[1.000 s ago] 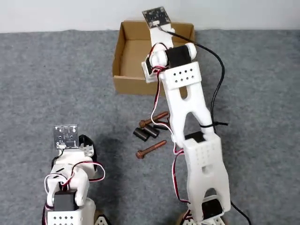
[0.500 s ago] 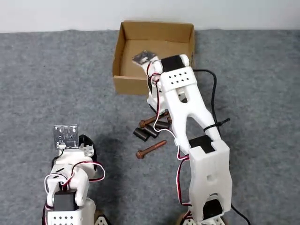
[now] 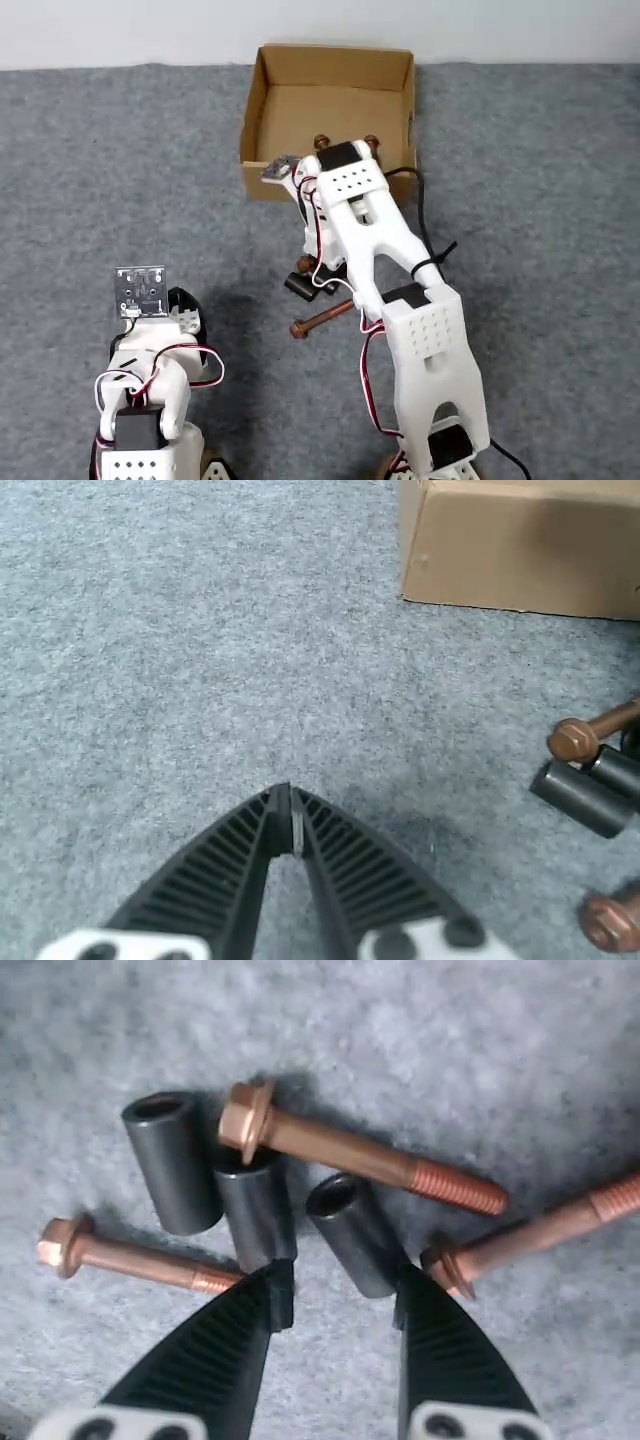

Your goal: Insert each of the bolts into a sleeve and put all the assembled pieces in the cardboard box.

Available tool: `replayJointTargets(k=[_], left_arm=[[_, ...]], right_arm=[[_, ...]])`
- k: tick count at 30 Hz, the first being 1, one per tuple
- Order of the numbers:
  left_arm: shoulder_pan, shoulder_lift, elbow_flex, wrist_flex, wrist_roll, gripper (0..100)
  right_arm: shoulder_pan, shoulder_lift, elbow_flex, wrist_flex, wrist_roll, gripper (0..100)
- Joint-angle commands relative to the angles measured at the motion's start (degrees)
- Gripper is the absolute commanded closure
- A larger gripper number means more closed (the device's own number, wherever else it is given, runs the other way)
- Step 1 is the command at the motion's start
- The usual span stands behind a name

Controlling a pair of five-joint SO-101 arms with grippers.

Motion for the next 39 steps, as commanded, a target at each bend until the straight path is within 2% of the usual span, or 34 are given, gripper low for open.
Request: replayJointTargets(k=[1, 8, 12, 18, 25, 33, 39], left_arm=[[-0.4, -0.2, -0.3, 0.4, 0.4, 100], [-0.4, -0.2, -0.3, 0.4, 0.4, 100], [-0.4, -0.2, -0.3, 0.4, 0.4, 100], [-0.4, -0.2, -0.3, 0.4, 0.4, 100], [-0.4, -0.2, -0.3, 0.4, 0.4, 100], [-0.1, -0.2, -0.3, 0.5, 0.4, 100], [-0.1, -0.2, -0.3, 0.5, 0.5, 100]], right_arm=[[-0.4, 1.6, -0.2, -1.4, 0.5, 83.6], [-1.0, 5.8, -0.3, -2.9, 0.2, 85.0], [-1.5, 5.3, -0.3, -1.9, -0.9, 99.4], [-1.2, -1.4, -0.2, 4.3, -4.7, 98.9], [1.7, -16.9, 1.3, 4.4, -10.8, 99.0], [3.0, -39.3, 25.8, 4.2, -12.0, 99.0], [7.2, -58.0, 42.6, 4.0, -12.1, 99.0]])
